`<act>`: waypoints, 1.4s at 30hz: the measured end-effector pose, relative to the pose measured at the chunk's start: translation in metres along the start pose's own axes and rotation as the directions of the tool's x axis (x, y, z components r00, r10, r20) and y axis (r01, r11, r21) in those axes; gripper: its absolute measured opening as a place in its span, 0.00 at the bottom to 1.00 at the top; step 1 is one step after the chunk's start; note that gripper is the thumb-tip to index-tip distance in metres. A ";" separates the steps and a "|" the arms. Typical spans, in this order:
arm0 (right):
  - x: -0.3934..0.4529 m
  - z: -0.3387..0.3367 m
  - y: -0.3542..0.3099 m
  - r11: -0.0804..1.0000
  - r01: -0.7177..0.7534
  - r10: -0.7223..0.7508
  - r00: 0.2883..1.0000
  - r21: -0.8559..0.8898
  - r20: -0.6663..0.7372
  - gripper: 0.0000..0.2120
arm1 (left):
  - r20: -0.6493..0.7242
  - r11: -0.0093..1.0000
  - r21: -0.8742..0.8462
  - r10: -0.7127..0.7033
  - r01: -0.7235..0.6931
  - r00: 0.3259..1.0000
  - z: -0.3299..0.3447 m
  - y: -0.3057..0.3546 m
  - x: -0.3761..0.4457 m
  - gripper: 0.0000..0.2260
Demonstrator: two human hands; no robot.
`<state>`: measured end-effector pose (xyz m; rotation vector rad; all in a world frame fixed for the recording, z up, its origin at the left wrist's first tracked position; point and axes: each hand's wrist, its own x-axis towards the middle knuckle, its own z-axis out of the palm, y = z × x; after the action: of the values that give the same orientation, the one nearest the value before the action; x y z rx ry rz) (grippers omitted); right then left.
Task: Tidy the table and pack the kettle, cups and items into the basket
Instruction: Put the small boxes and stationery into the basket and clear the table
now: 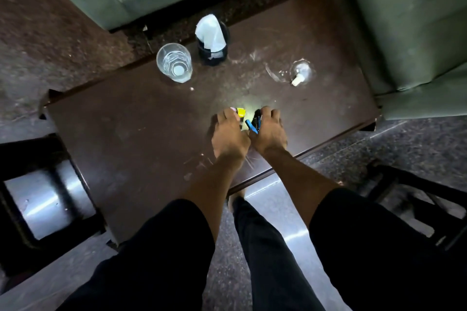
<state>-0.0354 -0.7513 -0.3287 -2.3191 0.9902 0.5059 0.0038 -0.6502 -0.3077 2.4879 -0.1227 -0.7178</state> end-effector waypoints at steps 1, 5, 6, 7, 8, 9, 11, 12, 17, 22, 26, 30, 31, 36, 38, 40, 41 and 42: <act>0.003 0.002 -0.001 1.000 -0.010 0.010 1.000 -0.006 0.006 0.27 | -0.017 0.999 -0.030 -0.042 0.041 0.999 0.004 -0.001 0.001 0.19; 0.014 0.007 -0.003 0.998 -0.038 0.039 0.999 -0.051 0.028 0.28 | -0.019 0.977 -0.093 -0.196 0.193 0.980 0.014 0.001 0.010 0.24; 0.016 0.008 -0.003 0.998 -0.036 0.038 0.999 -0.055 0.025 0.27 | -0.015 0.975 -0.095 -0.204 0.201 0.979 0.015 0.002 0.012 0.23; 0.018 0.009 -0.002 0.998 -0.032 0.034 0.999 -0.058 0.021 0.25 | -0.015 0.974 -0.101 -0.207 0.204 0.978 0.016 0.003 0.013 0.21; 0.018 0.009 -0.002 0.998 -0.034 0.035 0.999 -0.052 0.012 0.24 | -0.019 0.973 -0.112 -0.207 0.203 0.978 0.016 0.003 0.014 0.18; 0.019 0.009 -0.001 0.999 -0.042 0.042 0.999 -0.033 -0.001 0.24 | -0.024 0.971 -0.127 -0.207 0.202 0.978 0.017 0.003 0.014 0.16; 0.017 0.009 0.001 0.998 -0.061 0.061 0.998 0.020 -0.031 0.23 | -0.029 0.963 -0.162 -0.221 0.214 0.975 0.017 0.002 0.014 0.14; 0.016 0.009 0.000 0.997 -0.070 0.072 0.996 0.044 -0.047 0.22 | -0.025 0.961 -0.173 -0.223 0.215 0.975 0.016 0.001 0.012 0.14; 0.000 0.008 -0.006 0.986 -0.110 0.126 0.985 0.129 -0.121 0.19 | 0.029 0.962 -0.234 -0.137 0.140 0.990 0.006 -0.012 -0.009 0.15; -0.032 0.011 -0.028 0.995 -0.023 0.042 0.979 0.093 -0.201 0.17 | -0.122 0.962 -0.272 -0.043 0.008 0.992 -0.025 -0.031 -0.025 0.13; -0.064 0.025 -0.069 0.993 0.111 -0.100 0.974 0.040 -0.201 0.18 | -0.250 0.968 -0.223 0.061 -0.118 0.966 -0.066 -0.061 -0.030 0.09; -0.097 0.060 -0.141 0.962 0.271 -0.260 0.953 0.047 -0.156 0.17 | -0.282 0.971 -0.222 0.022 -0.088 0.959 -0.119 -0.127 -0.042 0.06; -0.105 0.070 -0.158 0.949 0.308 -0.297 0.945 0.067 -0.134 0.18 | -0.278 0.972 -0.232 -0.020 -0.047 0.961 -0.132 -0.144 -0.045 0.06; -0.153 0.128 -0.263 0.870 0.478 -0.481 0.877 0.120 -0.007 0.21 | -0.370 0.965 -0.245 -0.180 0.091 0.911 -0.218 -0.238 -0.061 0.09; -0.174 0.152 -0.305 0.829 0.543 -0.550 0.835 0.135 0.019 0.22 | -0.422 0.971 -0.222 -0.180 0.091 0.888 -0.260 -0.271 -0.067 0.11; -0.195 0.171 -0.345 0.775 0.614 -0.623 0.782 0.147 0.016 0.22 | -0.456 0.978 -0.169 -0.186 0.120 0.870 -0.302 -0.302 -0.074 0.11; -0.203 0.178 -0.362 0.754 0.638 -0.647 0.763 0.158 0.008 0.22 | -0.464 0.979 -0.150 -0.192 0.137 0.865 -0.321 -0.315 -0.076 0.12; -0.214 0.186 -0.382 0.729 0.662 -0.673 0.739 0.173 0.007 0.22 | -0.477 0.977 -0.148 -0.208 0.156 0.854 -0.343 -0.331 -0.080 0.14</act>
<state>0.0871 -0.3034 -0.2254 -2.2854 0.0949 0.1889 0.0928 -0.1872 -0.2000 2.5171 0.3357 -0.1338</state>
